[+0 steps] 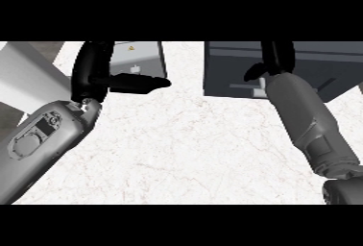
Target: Pick up the can, place it into the drawer and close the drawer
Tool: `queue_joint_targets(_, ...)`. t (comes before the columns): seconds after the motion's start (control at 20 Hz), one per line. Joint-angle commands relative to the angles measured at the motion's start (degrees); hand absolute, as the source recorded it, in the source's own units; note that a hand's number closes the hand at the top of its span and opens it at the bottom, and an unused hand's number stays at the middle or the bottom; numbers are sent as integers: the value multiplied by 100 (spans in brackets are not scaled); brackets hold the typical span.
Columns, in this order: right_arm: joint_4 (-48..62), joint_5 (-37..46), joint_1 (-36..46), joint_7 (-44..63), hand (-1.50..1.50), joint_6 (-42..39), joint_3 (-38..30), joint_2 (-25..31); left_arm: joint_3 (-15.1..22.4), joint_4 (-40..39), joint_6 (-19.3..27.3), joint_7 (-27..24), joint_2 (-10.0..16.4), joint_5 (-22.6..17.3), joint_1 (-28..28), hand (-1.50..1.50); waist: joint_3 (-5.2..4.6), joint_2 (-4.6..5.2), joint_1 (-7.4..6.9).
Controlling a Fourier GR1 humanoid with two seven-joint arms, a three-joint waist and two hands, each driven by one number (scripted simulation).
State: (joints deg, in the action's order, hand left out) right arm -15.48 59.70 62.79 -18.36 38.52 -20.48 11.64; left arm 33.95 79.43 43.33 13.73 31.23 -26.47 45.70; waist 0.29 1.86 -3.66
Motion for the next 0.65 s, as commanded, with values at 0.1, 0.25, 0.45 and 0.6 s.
queue_joint_targets(0.1, -252, -1108, 490, -522, -150, -393, -849, -408, -75, 80, -91, -53, 28, 12, -187, -150, -8, -58, -56)
queue_joint_targets(0.25, -364, -1676, 525, -805, -150, -581, -1307, -611, -158, 182, -19, -192, 23, 14, -393, -150, -7, -65, -76)
queue_joint_targets(0.45, -387, -2167, 637, -910, -150, -1028, -1653, -727, -185, 70, -58, -229, 27, 90, -581, -150, -19, -113, 113)
queue_joint_targets(0.6, -195, -2224, 570, -1018, -150, -1213, -1700, -404, -315, 543, -143, -101, 258, 102, -771, -150, -21, -103, 50)
